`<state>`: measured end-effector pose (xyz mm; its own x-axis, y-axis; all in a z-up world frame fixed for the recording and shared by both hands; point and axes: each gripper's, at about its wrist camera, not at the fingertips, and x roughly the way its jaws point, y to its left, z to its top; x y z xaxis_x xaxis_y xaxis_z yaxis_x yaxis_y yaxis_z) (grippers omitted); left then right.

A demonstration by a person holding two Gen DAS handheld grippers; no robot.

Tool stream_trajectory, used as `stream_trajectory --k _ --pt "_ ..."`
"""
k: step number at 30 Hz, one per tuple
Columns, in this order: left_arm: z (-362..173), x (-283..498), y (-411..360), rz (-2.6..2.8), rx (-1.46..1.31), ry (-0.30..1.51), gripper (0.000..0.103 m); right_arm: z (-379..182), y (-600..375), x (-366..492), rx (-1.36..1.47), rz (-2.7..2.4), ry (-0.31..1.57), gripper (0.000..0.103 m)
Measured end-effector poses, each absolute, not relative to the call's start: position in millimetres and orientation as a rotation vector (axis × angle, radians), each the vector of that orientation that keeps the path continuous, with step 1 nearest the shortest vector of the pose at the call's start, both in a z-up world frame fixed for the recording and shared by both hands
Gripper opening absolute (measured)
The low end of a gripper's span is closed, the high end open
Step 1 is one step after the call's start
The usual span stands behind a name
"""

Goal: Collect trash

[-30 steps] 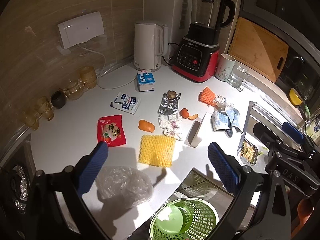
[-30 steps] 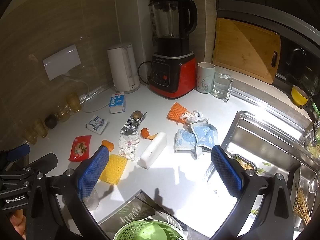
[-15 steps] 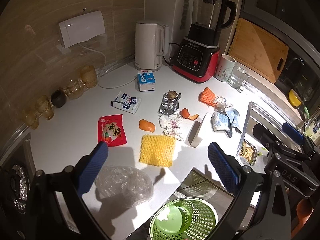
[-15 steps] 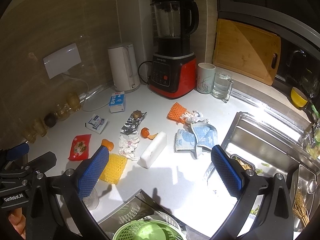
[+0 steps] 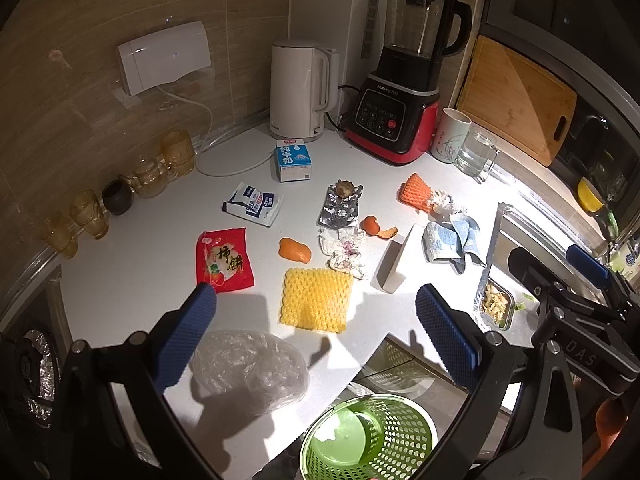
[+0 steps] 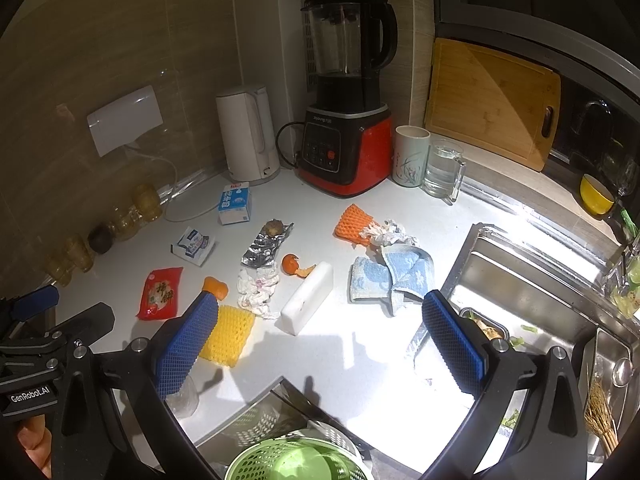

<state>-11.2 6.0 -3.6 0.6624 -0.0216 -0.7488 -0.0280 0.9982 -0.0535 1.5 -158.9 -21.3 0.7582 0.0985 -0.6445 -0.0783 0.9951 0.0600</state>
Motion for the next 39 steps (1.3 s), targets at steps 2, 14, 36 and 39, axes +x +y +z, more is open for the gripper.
stream_trajectory --k 2,14,36,39 --pt "-4 -11 6 0.004 -0.063 0.847 0.095 -21 -159 1 0.029 0.096 0.705 0.101" --pt "-5 -12 8 0.004 -0.069 0.846 0.095 -21 -158 -1 0.025 0.094 0.704 0.101" --pt "-24 -22 26 -0.096 0.027 0.785 0.095 -36 -158 -5 0.081 0.114 0.726 0.101" --pt "-50 -24 43 -0.140 0.070 0.796 0.095 -54 -152 -4 0.106 0.128 0.767 0.101"
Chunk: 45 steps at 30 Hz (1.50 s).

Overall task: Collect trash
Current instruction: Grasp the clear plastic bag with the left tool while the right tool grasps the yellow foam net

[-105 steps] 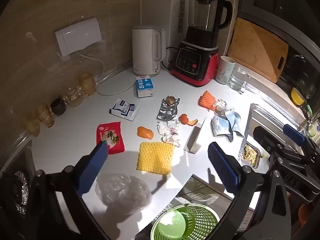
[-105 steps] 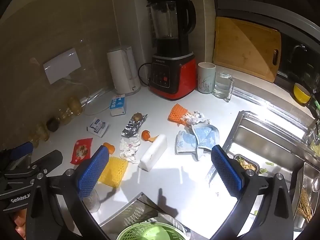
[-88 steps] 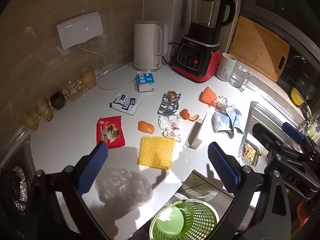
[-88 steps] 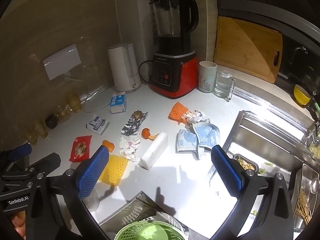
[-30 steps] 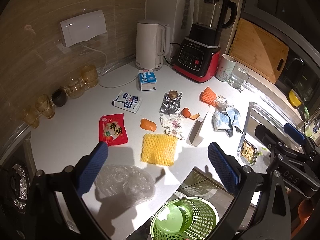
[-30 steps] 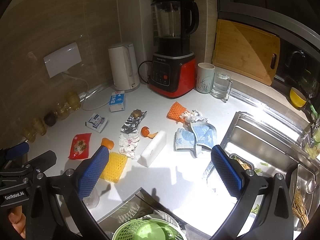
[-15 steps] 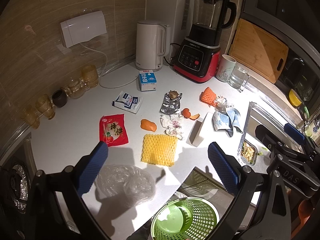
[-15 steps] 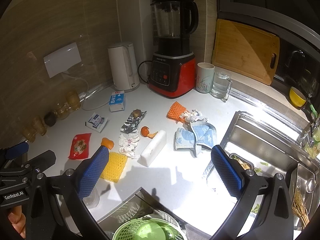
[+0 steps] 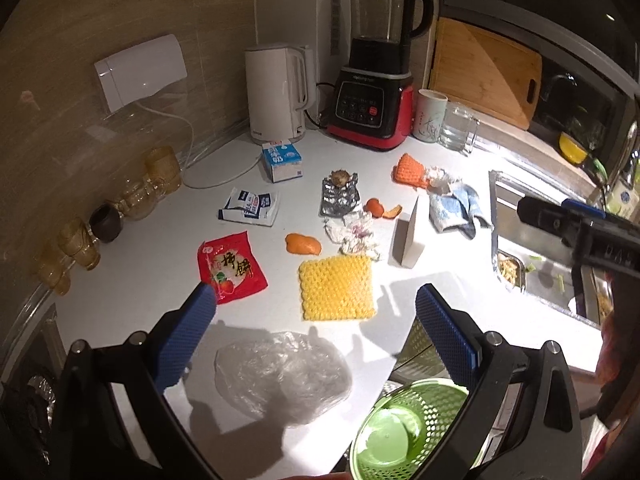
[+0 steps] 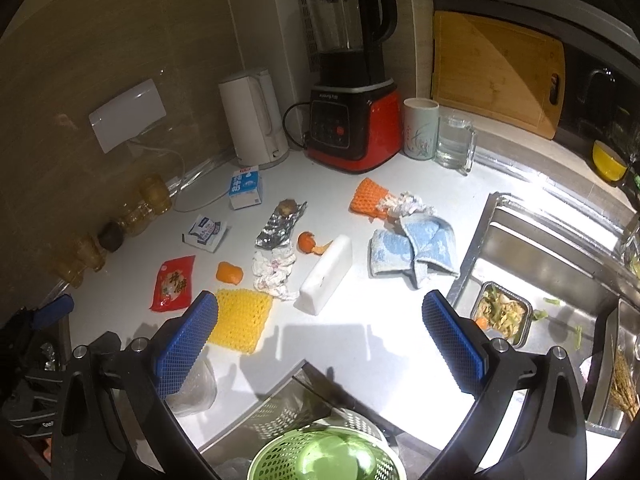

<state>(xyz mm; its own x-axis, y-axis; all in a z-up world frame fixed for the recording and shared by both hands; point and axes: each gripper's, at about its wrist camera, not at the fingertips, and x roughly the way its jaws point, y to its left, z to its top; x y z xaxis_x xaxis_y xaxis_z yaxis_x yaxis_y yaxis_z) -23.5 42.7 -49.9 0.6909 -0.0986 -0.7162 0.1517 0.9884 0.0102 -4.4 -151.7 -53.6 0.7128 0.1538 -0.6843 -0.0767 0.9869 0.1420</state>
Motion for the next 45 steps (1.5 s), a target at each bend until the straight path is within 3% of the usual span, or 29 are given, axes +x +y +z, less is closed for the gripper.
stream_trajectory --k 8,10,12,13,15,17,20,24,27,29,30,31,32,38,45 --pt "-142 -12 73 -0.224 0.094 0.940 0.095 -111 -121 -13 0.105 0.121 0.868 0.101" --pt "-160 -10 71 -0.241 0.102 0.970 0.088 -121 -115 -12 0.114 0.122 0.889 0.101" --pt "-177 -8 67 -0.269 0.109 1.008 0.066 -129 -109 -12 0.119 0.122 0.902 0.101" --pt "-183 -7 66 -0.278 0.107 1.026 0.060 -133 -104 -10 0.120 0.123 0.907 0.101" --pt "-193 -6 66 -0.291 0.094 1.056 0.031 -138 -94 -5 0.118 0.132 0.912 0.101" --pt "-201 -4 69 -0.287 0.070 1.068 0.018 -146 -79 6 0.108 0.137 0.926 0.101" --pt "-200 -9 80 -0.294 0.030 1.062 0.011 -163 -55 30 0.100 0.148 0.960 0.101" --pt "-186 -24 92 -0.313 0.011 1.017 0.008 -192 -27 66 0.085 0.121 1.006 0.098" --pt "-176 -34 103 -0.333 -0.008 0.991 0.008 -210 -14 85 0.087 0.095 1.049 0.083" --pt "-172 -39 109 -0.342 -0.011 0.978 0.008 -219 -8 91 0.101 0.098 1.077 0.063" --pt "-170 -42 113 -0.346 -0.012 0.974 0.008 -219 -5 90 0.097 0.095 1.065 0.062" --pt "-169 -44 115 -0.351 -0.016 0.971 0.008 -218 -2 89 0.096 0.101 1.056 0.046" --pt "-167 -47 118 -0.358 -0.022 0.970 0.008 -218 -1 88 0.128 0.143 1.056 0.024" --pt "-151 -60 113 -0.449 0.004 0.956 0.008 -189 -16 50 0.179 0.177 1.012 0.020" --pt "-146 -92 43 -0.717 0.022 1.008 0.008 -151 -101 -57 0.057 -0.001 0.978 0.020"
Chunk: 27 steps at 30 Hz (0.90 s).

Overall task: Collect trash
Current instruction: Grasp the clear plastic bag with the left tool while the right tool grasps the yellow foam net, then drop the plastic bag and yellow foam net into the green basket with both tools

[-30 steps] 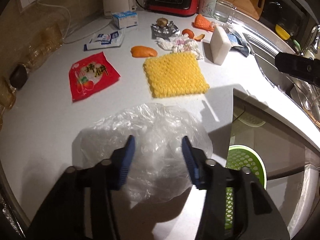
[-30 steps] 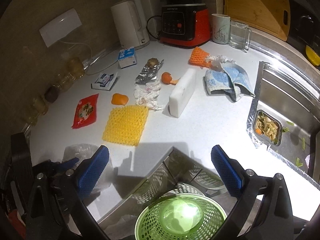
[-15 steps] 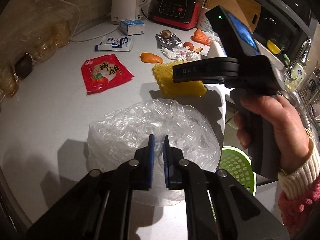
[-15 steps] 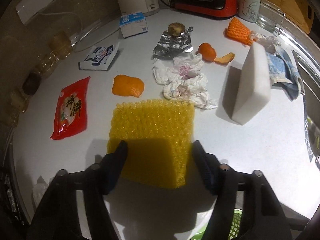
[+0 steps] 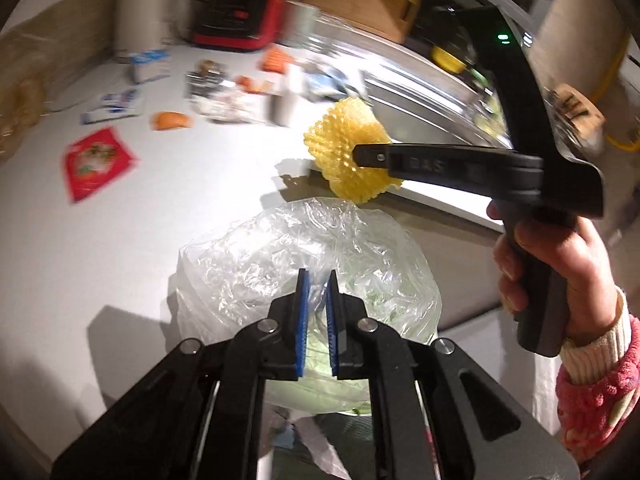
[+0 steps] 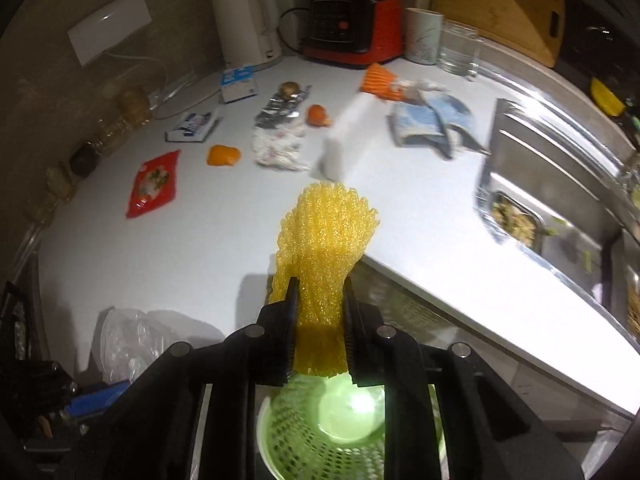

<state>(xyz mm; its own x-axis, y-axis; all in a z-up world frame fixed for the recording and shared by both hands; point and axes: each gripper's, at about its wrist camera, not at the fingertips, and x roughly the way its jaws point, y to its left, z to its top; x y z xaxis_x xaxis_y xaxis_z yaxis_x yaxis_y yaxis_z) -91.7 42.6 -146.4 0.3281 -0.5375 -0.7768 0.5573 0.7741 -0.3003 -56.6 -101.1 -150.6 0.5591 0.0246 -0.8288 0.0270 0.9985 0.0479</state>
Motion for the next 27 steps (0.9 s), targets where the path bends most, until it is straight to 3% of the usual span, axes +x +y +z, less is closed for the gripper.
stream_trajectory --k 8,10,11,12,14,19,23,24,26,27 --pt "-218 -112 -55 -0.825 0.104 1.198 0.009 -166 -193 -143 0.105 -0.138 1.043 0.021" --pt "-239 -115 -69 -0.815 0.103 1.265 0.015 -170 -207 -154 0.112 -0.132 1.053 0.021" --pt "-247 -117 -74 -0.812 0.094 1.289 0.029 -171 -212 -159 0.117 -0.123 1.051 0.022" --pt "-252 -117 -78 -0.799 0.083 1.306 0.051 -172 -216 -163 0.124 -0.109 1.048 0.022" --pt "-254 -119 -81 -0.754 0.059 1.299 0.070 -175 -222 -170 0.122 -0.077 1.051 0.023" --pt "-226 -117 -79 -0.677 0.018 1.248 0.073 -186 -223 -178 0.116 0.035 1.064 0.024" --pt "-178 -116 -48 -0.554 -0.016 1.130 0.084 -202 -205 -178 0.057 0.154 1.081 0.026" --pt "-165 -117 -37 -0.513 -0.023 1.097 0.087 -208 -199 -178 0.042 0.186 1.095 0.031" --pt "-148 -117 -21 -0.445 -0.033 1.050 0.089 -217 -189 -178 0.002 0.227 1.114 0.074" --pt "-139 -114 -13 -0.409 -0.037 1.033 0.089 -220 -184 -179 -0.028 0.232 1.113 0.083"
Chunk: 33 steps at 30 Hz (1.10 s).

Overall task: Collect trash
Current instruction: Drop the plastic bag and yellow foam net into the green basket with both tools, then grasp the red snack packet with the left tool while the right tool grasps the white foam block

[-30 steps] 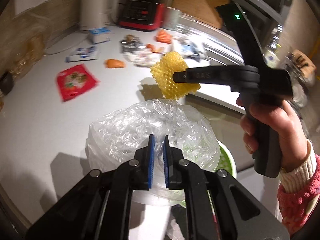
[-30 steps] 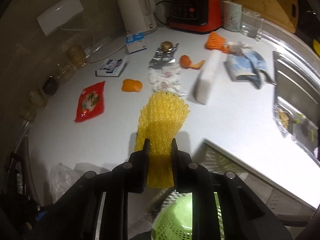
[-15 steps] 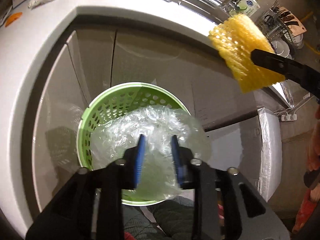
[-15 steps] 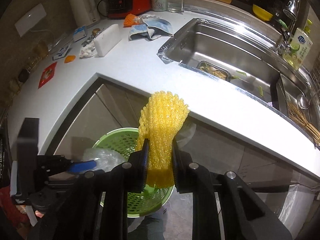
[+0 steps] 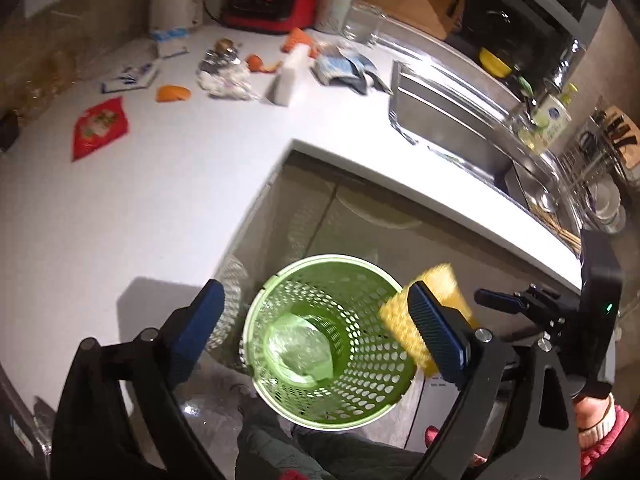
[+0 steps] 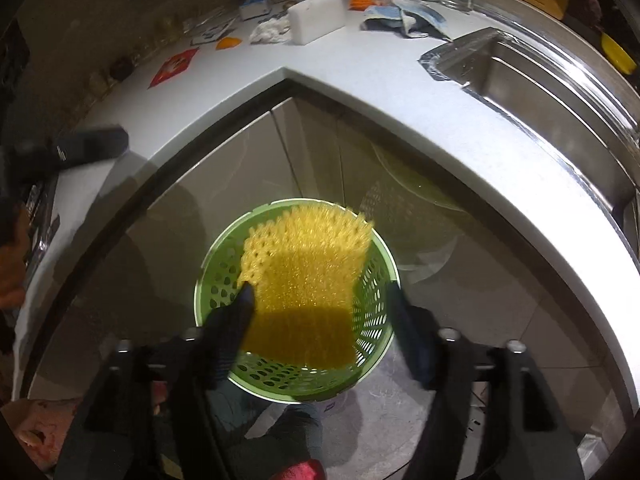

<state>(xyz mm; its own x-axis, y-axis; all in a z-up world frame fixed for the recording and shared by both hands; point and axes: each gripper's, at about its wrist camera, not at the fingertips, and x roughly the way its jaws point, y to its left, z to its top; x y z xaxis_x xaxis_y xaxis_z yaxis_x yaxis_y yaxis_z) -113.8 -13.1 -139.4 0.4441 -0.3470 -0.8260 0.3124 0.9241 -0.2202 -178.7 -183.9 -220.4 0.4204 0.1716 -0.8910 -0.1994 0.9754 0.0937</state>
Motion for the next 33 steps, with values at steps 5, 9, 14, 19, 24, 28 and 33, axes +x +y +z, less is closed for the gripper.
stream_trajectory --k 5,9,14,19,24,28,33 --pt "-114 -106 28 -0.270 -0.077 0.969 0.090 -212 -167 -165 -0.088 0.266 1.070 0.094" --pt "-109 -85 53 -0.193 -0.067 0.931 0.090 -178 -160 -119 -0.057 0.221 0.953 0.099" --pt "-113 -35 91 -0.133 -0.101 0.923 0.090 -142 -148 -37 0.033 0.111 0.830 0.100" --pt "-130 29 121 -0.083 -0.163 0.935 0.090 -147 -129 44 0.082 -0.021 0.788 0.100" --pt "-157 89 141 0.024 -0.240 0.982 0.090 -175 -117 108 0.125 -0.137 0.832 0.100" --pt "-175 127 150 0.136 -0.261 1.019 0.090 -194 -112 136 0.108 -0.213 0.870 0.100" --pt "-191 149 162 0.209 -0.288 1.072 0.090 -213 -120 152 0.163 -0.173 0.953 0.026"
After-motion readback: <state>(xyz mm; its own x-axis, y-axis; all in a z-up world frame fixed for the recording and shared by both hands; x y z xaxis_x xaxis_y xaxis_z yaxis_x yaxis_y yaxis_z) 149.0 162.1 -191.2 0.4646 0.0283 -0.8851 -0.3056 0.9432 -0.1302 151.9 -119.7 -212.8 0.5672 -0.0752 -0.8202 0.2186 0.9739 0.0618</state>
